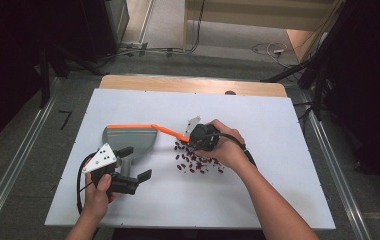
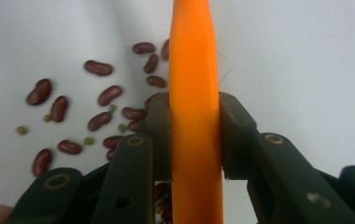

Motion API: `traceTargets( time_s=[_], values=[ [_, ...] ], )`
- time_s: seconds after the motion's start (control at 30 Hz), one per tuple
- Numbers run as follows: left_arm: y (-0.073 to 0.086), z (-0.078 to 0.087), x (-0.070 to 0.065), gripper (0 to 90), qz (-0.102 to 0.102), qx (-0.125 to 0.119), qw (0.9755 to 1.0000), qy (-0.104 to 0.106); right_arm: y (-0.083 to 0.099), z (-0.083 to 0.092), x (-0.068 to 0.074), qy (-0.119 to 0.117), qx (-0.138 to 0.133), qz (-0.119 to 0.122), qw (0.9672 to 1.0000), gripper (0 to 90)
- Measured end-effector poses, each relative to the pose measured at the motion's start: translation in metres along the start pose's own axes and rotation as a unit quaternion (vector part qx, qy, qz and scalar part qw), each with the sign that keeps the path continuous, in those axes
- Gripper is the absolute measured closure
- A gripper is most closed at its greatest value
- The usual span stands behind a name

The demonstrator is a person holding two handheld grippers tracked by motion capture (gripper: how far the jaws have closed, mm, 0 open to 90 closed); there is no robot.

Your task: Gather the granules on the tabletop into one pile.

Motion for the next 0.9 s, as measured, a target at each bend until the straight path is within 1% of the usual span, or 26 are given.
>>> traceTargets(
  time_s=[0.07,0.17,0.2,0.27,0.3,0.33,0.4,0.43,0.6,0.73,0.83,0.9],
  values=[
    [0.0,0.0,0.0,0.0,0.0,0.0,1.0,0.0,0.002,0.001,0.003,0.0,0.0,0.013,0.9999,68.3],
    [0.0,0.0,0.0,0.0,0.0,0.0,1.0,-0.001,0.005,0.005,0.008,-0.004,0.001,0.024,0.9997,68.3],
    [0.0,0.0,0.0,0.0,0.001,0.001,1.0,-0.001,0.006,0.006,0.01,-0.009,0.002,0.021,0.9997,68.3],
    [0.0,0.0,0.0,0.0,0.0,0.001,1.0,-0.001,0.007,0.008,0.013,-0.015,-0.001,0.028,0.9995,68.3],
    [0.0,0.0,0.0,0.0,0.0,0.001,1.0,-0.001,0.008,0.009,0.013,-0.014,-0.003,0.032,0.9994,68.4],
    [0.0,0.0,0.0,0.0,0.0,0.001,1.0,-0.002,0.009,0.011,0.013,-0.017,-0.004,0.033,0.9993,68.5],
    [0.0,0.0,0.001,0.0,0.0,0.001,1.0,-0.002,0.01,0.015,0.012,-0.019,-0.01,0.02,0.9996,68.7],
    [0.0,0.0,0.001,0.0,0.0,0.001,1.0,-0.002,0.011,0.015,0.011,-0.019,-0.012,0.02,0.9996,68.9],
    [0.0,-0.001,0.0,0.0,0.0,0.001,1.0,-0.002,0.008,0.017,0.0,-0.005,-0.027,-0.001,0.9996,69.0],
    [0.0,-0.001,0.001,0.0,0.0,0.001,1.0,-0.002,-0.002,0.018,-0.011,0.012,-0.04,-0.009,0.9991,69.1],
    [0.0,-0.001,0.001,0.0,0.0,0.002,1.0,-0.003,-0.013,0.014,-0.015,0.026,-0.041,-0.007,0.9988,69.1],
    [0.0,0.0,0.001,0.0,0.0,0.001,1.0,-0.003,-0.018,0.01,-0.016,0.037,-0.036,0.005,0.9987,69.1]
  ],
)
Point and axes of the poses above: each handheld gripper's, and its own axes: z roughly backward along the jaws, y roughly out of its underside, x roughly to its left, the point moved 6 cm from there along -z, roughly forward along the jaws, and after that the axes turned 13 degrees about x, right-handed, at the moved point
